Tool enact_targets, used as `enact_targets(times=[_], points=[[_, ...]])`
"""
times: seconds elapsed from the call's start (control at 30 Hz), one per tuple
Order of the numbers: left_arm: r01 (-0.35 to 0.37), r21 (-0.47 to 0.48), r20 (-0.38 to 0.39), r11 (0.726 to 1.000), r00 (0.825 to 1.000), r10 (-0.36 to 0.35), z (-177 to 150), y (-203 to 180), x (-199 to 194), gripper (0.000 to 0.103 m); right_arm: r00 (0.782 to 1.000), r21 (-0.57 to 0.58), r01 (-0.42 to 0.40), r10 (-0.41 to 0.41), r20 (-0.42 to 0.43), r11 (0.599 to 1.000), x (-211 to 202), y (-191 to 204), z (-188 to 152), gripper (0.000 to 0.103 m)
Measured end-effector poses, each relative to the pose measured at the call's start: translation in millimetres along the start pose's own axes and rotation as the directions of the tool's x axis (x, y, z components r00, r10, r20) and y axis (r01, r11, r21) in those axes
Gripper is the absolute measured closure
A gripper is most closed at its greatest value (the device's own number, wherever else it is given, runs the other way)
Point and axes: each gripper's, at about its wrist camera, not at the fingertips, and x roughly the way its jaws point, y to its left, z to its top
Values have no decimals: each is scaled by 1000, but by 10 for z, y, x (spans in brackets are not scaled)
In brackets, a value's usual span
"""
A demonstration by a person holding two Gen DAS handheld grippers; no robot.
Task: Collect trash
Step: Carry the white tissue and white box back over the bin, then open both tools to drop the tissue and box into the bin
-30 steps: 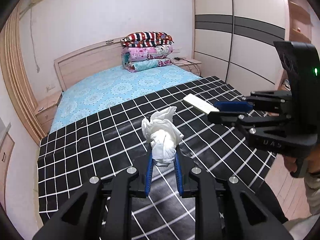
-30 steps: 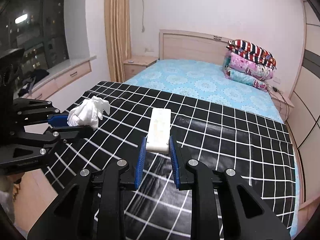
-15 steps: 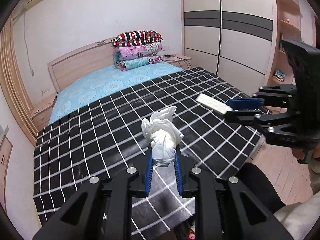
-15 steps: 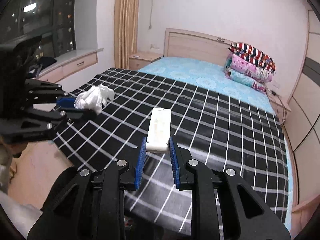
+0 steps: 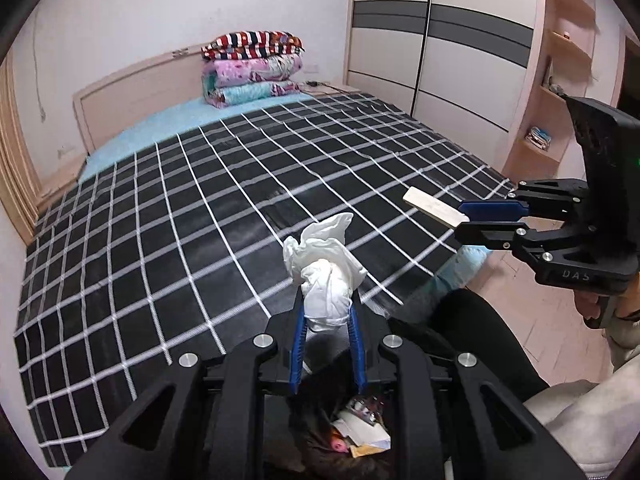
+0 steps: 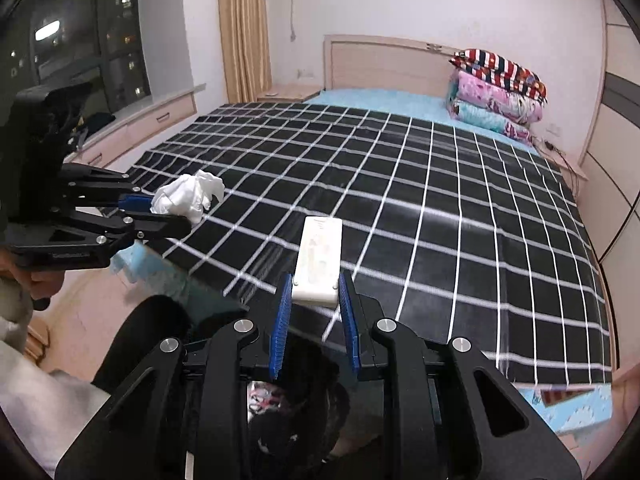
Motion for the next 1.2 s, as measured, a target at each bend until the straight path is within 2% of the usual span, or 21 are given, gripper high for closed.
enact_targets(times=[0.17, 0.33, 0.57, 0.7, 0.93, 1.03, 1.2], points=[[10, -7, -42, 1000, 999, -10, -174, -46, 91, 85, 1000, 4, -17, 17, -26, 1000, -24, 55, -170, 79], [36, -32, -103, 999, 994, -39, -490, -87, 184, 85, 993, -18, -62, 60, -102, 998, 79, 233, -484, 79], [62, -60, -211, 996, 975, -74, -911, -225, 373, 84, 966, -3, -125, 121, -230, 992, 355, 396, -886, 79], [80, -82, -261, 993, 960, -99, -1101, -297, 495, 84, 954, -3, -134, 128, -272, 991, 455, 463, -1002, 79], [133, -132, -320, 982, 932, -169, -1277, -393, 723, 85, 930, 41, -147, 152, -334, 988, 628, 498, -1200, 79], [141, -142, -334, 980, 925, -181, -1305, -423, 785, 84, 921, 68, -143, 157, -356, 987, 718, 499, -1226, 79], [130, -155, -349, 979, 920, -177, -1298, -391, 829, 84, 919, 86, -136, 159, -361, 987, 725, 474, -1227, 79]])
